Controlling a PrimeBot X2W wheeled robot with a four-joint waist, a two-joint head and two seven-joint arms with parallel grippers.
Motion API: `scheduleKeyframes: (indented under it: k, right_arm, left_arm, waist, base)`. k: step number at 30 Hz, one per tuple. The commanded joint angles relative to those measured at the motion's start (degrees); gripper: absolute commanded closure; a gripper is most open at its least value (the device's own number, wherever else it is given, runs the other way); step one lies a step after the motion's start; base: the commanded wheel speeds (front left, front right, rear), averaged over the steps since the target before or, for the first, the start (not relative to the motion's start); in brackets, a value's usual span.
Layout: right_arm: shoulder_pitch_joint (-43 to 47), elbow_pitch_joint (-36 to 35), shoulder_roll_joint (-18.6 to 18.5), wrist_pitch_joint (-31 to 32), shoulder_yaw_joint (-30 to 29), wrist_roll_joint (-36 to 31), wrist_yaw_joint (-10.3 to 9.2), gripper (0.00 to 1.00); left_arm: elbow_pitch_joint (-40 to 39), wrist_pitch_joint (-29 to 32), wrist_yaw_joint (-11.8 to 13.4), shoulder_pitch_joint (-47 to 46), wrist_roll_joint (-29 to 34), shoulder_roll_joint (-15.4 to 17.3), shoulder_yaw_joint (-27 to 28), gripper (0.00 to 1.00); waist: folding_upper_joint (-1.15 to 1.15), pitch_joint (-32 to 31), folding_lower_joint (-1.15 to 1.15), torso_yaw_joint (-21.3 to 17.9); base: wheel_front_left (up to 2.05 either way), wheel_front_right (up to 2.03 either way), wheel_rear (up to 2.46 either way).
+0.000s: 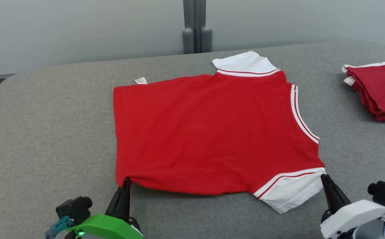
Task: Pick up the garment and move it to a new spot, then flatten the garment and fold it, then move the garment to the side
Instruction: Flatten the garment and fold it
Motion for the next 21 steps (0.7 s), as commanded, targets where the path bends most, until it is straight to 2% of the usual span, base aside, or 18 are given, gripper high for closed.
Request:
scheduleKeyframes:
  k: [1, 7, 11, 21]
  right_arm:
    - [-2.0, 1.4, -0.1, -0.5, -0.3, 1.3, -0.05, 1.00]
    - [-9.9, 7.3, -0.1, -0.4, -1.2, 3.4, -0.05, 1.00]
    - [-15.3, 10.2, -0.1, 1.2, -2.4, 1.3, -0.05, 1.00]
    - [-28.1, 18.1, -0.8, 6.8, -3.2, -6.5, -0.05, 1.00]
  left_arm:
    - [0.8, -0.2, -0.5, -1.6, -1.0, -0.7, 0.1, 1.00]
    - [4.5, -1.1, -2.3, -6.3, -2.9, -3.6, 1.3, 1.00]
    - [7.1, -0.4, -2.6, -10.5, -2.3, -4.3, 1.0, 1.00]
    - [15.2, 3.8, -0.9, -21.9, -0.2, -3.9, 0.4, 1.00]
  waist:
    - [0.00, 0.3, 0.01, 0.5]
    - [0.00, 1.1, 0.01, 1.3]
    - [0.00, 1.9, 0.01, 1.5]
    - [0.00, 4.7, 0.01, 1.2]
  base:
    - [0.00, 0.00, 0.00]
    - [0.00, 0.00, 0.00]
    - [0.00, 0.00, 0.00]
    - [0.00, 0.00, 0.00]
